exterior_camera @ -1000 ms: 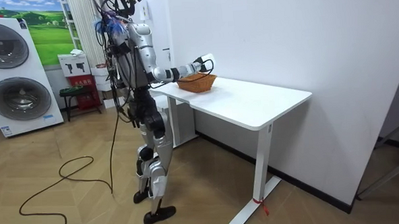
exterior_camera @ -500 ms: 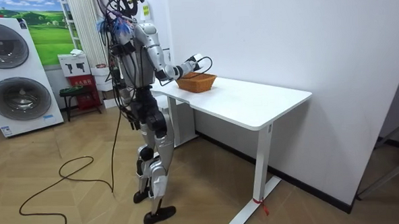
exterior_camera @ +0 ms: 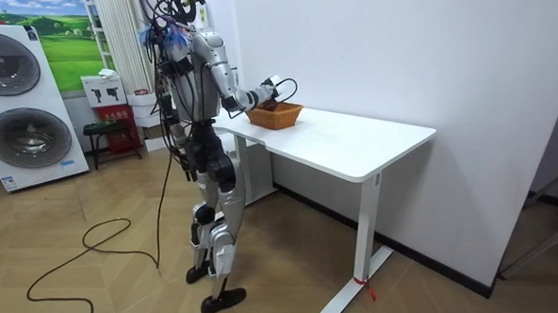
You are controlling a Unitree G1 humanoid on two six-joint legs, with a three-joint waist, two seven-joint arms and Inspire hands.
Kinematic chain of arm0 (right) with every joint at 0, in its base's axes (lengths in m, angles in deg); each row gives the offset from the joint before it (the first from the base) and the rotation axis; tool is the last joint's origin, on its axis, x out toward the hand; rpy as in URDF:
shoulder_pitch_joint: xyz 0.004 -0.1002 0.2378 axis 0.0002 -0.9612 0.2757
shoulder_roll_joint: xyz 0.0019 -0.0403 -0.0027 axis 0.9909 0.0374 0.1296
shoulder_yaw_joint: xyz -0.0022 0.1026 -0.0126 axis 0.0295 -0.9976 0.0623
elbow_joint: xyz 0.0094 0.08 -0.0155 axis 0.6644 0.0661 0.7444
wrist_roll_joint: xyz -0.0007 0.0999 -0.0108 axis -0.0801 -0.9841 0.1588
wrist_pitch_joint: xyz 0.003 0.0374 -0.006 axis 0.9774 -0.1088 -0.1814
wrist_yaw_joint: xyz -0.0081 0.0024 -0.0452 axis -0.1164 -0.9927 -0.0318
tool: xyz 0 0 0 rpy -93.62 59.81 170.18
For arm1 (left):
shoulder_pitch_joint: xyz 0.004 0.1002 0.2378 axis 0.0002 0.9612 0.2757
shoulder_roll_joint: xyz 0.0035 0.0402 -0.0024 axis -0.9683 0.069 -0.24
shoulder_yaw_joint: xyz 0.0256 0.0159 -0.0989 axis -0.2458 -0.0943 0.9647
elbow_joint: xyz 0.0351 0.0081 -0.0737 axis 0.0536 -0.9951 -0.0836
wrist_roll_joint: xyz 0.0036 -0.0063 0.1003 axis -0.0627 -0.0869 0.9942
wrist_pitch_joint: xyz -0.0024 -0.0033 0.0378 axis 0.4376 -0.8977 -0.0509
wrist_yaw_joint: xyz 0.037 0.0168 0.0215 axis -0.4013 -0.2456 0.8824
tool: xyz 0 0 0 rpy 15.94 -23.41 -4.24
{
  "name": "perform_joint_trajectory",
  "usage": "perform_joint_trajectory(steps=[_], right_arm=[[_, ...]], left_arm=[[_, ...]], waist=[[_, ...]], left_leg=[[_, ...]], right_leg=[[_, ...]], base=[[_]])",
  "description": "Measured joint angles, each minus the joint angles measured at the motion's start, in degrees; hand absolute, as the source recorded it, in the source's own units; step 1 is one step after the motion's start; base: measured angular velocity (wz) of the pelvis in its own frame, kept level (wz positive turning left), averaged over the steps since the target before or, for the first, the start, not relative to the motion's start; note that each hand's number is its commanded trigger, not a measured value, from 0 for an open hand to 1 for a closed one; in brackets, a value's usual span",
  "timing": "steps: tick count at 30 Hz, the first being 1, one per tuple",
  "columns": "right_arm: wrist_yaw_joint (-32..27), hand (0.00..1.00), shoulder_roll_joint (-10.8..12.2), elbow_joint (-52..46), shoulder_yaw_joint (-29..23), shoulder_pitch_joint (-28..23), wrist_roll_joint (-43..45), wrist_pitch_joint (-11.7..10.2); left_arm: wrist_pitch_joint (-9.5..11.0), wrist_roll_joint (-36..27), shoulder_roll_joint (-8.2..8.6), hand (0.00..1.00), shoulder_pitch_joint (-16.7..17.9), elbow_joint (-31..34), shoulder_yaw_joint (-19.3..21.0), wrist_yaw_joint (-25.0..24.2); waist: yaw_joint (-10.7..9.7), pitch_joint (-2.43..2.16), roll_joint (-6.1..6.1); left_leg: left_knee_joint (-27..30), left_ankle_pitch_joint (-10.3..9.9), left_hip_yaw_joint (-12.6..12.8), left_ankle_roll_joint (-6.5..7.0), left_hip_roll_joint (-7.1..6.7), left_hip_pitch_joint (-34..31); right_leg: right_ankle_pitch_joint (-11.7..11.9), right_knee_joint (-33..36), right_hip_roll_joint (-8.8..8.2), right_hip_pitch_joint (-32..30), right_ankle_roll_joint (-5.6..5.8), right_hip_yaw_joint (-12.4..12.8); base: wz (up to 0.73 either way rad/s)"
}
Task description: Pick and place apple
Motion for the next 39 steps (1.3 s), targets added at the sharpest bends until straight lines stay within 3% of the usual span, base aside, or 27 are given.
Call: perform_joint_trajectory(steps=[6,8,11,12,13,14,15,16,17,18,19,22,24,28,32,34,39], right_arm=[[-0.1,0.0,-0.3,0.0,-0.5,0.8,0.0,0.0],[-0.1,0.0,-0.2,-0.2,-1.6,0.8,0.0,0.0],[-1.6,0.0,-1.2,0.2,-4.3,0.8,0.0,0.0],[-2.6,0.0,-1.2,0.2,-4.8,1.3,0.0,-0.1],[-3.2,0.0,-1.3,0.0,-4.9,2.2,0.0,-0.1],[-3.9,0.0,-1.6,-0.2,-5.0,2.0,0.0,-0.2],[-5.5,0.0,-2.4,-0.1,-5.5,1.6,0.0,-0.1],[-7.1,0.0,-2.7,-0.1,-7.9,1.3,0.4,-0.1],[-8.1,0.0,-2.7,-0.2,-9.5,1.3,0.5,-0.1],[-10.1,0.0,-2.4,-0.3,-13.0,1.2,0.7,-0.1],[-11.7,0.0,-2.3,-0.4,-15.6,1.1,0.7,-0.4],[-15.5,0.0,-2.6,-0.4,-23.5,-0.2,0.5,-2.0],[-19.9,0.0,-3.2,-0.4,-27.9,-0.9,0.4,-2.2],[-29.6,0.0,-4.9,0.3,-36.9,-3.8,-1.2,-2.7],[-38.8,0.0,-5.3,1.7,-43.9,-4.9,-3.0,-3.2],[-42.9,0.0,-5.3,4.0,-47.3,-6.7,-7.0,-3.0],[-50.6,0.0,-5.4,13.7,-53.4,-10.8,-15.5,-2.6]], left_arm=[[0.0,0.0,-0.07,0.0,0.5,0.1,0.0,-0.1],[0.0,0.0,-0.04,0.0,0.7,0.1,0.0,-0.2],[0.0,-0.4,-0.21,0.0,0.8,0.3,0.0,0.2],[0.3,-0.3,-1.07,0.0,0.8,0.5,0.1,0.6],[0.6,-0.2,-1.53,0.0,0.8,0.1,1.4,1.1],[0.6,-0.2,-1.54,0.0,1.6,-0.2,2.0,1.4],[0.8,-0.1,-1.65,0.0,1.8,-0.6,2.4,1.6],[0.9,-0.2,-1.35,0.0,1.7,-0.5,2.3,1.6],[1.2,-0.3,-1.32,0.0,1.7,0.0,2.1,1.6],[1.2,-0.2,-1.41,0.0,1.7,0.8,2.0,1.9],[0.8,-0.1,-1.19,0.0,2.2,1.2,2.4,2.1],[1.0,0.0,-1.01,0.0,4.6,1.0,5.5,2.6],[1.1,-0.5,-1.02,0.0,6.5,1.0,6.9,3.0],[1.2,-0.5,-0.99,0.0,9.5,1.8,10.1,3.4],[1.1,-0.5,-0.98,0.0,9.7,2.1,12.1,4.5],[0.8,-0.5,-0.73,0.0,9.7,2.8,13.4,5.0],[-0.6,-0.6,-0.58,0.0,9.8,3.6,13.9,5.1]], waist=[[-0.3,0.16,0.09],[-0.4,0.3,0.3],[-1.2,0.81,1.22],[-1.2,0.59,0.56],[-1.8,0.28,-0.06],[-2.8,0.18,0.22],[-5.1,0.18,-0.33],[-6.3,0.2,-0.56],[-6.7,0.2,-0.69],[-6.8,-0.12,-1.32],[-6.5,-0.57,-1.32],[-6.7,-0.68,-1.46],[-7.7,-0.72,-1.53],[-10.0,-0.67,-1.47],[-12.0,-0.58,-1.49],[-12.9,-0.65,-1.43],[-14.8,-1.02,-1.85]], left_leg=[[-0.5,0.1,-1.2,-0.12,0.14,0.4],[-0.5,0.1,-3.1,-0.12,0.24,0.8],[-1.2,0.3,-9.9,-0.16,1.08,2.7],[-1.2,0.3,-13.7,-0.18,1.47,2.5],[-0.9,-0.1,-13.8,-0.85,2.72,2.0],[-0.5,-0.2,-12.8,-2.03,3.49,1.5],[0.1,-0.4,-7.4,-4.73,4.08,1.0],[-0.7,-0.4,-2.5,-4.93,4.17,0.0],[-1.5,0.0,-1.2,-4.46,3.98,-1.4],[-1.7,3.4,1.2,-2.32,3.72,-3.5],[-1.9,4.1,2.0,-2.06,3.12,-2.5],[-2.2,4.2,1.8,-1.96,1.87,-0.7],[-2.3,4.2,2.1,-1.95,1.05,-0.2],[-2.3,4.0,3.1,-1.69,0.86,0.4],[-2.4,3.9,3.3,-1.54,0.36,0.4],[-2.4,3.3,3.6,-0.57,0.56,-0.2],[-1.7,3.1,3.9,-0.51,0.43,-1.0]], right_leg=[[0.0,0.2,0.31,0.2,0.0,0.1],[0.0,0.9,0.4,0.0,0.0,-0.2],[-1.0,7.2,0.91,-2.2,-0.3,-1.1],[-1.7,4.2,2.82,-4.8,-1.23,2.5],[3.6,-0.1,4.66,-7.3,-4.03,3.6],[5.4,-0.4,4.91,-6.5,-4.33,2.3],[6.1,-1.0,4.76,-5.1,-4.72,2.9],[6.1,-1.4,4.2,-4.2,-4.67,6.0],[6.1,-1.5,3.88,-4.0,-4.6,7.7],[5.5,-1.3,3.04,-4.3,-3.59,9.5],[5.3,-1.1,2.64,-4.3,-2.5,8.8],[4.8,-1.1,1.89,-3.1,-1.79,5.1],[4.8,-1.1,1.41,-2.1,-1.75,4.5],[4.6,-1.0,1.02,-1.7,-1.41,4.4],[4.1,-1.0,0.71,-1.8,-0.59,3.5],[3.5,-1.0,0.8,-2.2,-0.68,2.1],[3.1,-0.8,0.64,-3.0,-1.11,2.0]], base=[[0.03],[-0.07],[-0.05],[-0.52],[-0.44],[-0.07],[0.47],[0.51],[0.44],[0.12],[0.0],[-0.05],[0.04],[-0.04],[-0.06],[-0.07],[-0.02]])
